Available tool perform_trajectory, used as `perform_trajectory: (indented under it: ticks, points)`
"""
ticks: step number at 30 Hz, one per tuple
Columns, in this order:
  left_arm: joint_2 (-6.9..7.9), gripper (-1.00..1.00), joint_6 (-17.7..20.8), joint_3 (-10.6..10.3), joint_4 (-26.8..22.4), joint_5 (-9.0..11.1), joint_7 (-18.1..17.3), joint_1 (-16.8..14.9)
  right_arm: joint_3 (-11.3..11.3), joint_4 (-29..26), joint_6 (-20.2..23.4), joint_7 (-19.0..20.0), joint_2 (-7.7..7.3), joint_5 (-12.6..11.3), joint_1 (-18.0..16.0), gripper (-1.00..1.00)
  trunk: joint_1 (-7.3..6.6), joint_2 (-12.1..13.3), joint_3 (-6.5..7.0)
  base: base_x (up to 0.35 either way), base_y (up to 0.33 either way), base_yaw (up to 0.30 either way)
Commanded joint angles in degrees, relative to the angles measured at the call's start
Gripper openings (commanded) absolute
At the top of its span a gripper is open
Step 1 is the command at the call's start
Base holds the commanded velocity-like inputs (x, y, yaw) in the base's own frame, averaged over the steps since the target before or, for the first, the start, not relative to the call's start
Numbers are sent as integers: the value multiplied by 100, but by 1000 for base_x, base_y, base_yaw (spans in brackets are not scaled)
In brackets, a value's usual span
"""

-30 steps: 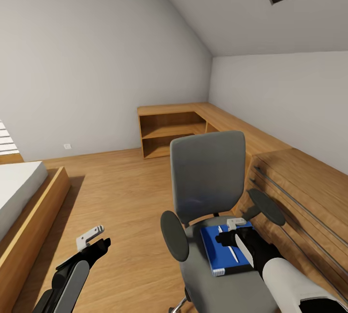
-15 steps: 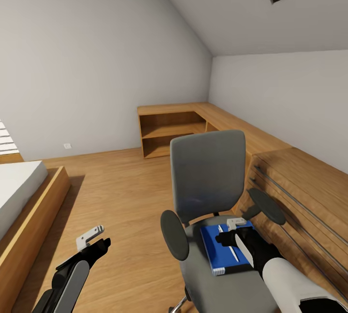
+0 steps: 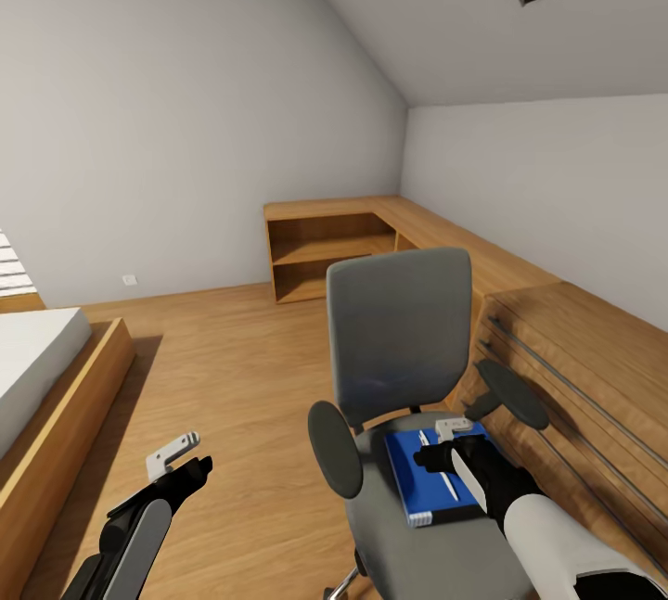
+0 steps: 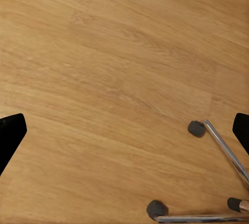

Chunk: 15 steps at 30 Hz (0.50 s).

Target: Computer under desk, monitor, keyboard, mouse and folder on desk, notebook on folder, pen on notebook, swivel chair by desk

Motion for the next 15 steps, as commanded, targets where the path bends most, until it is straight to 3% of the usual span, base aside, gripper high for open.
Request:
perform_trajectory:
  ticks: [1, 15]
  points:
    - [2, 100, 11, -3, -8, 59, 48, -4, 34, -10, 32, 7, -7, -14, -4, 100, 22, -45, -24, 0, 0, 0]
    - [2, 100, 11, -3, -8, 59, 48, -4, 34, -10, 30, 3, -7, -14, -4, 100, 66, -125, -60, 0, 0, 0]
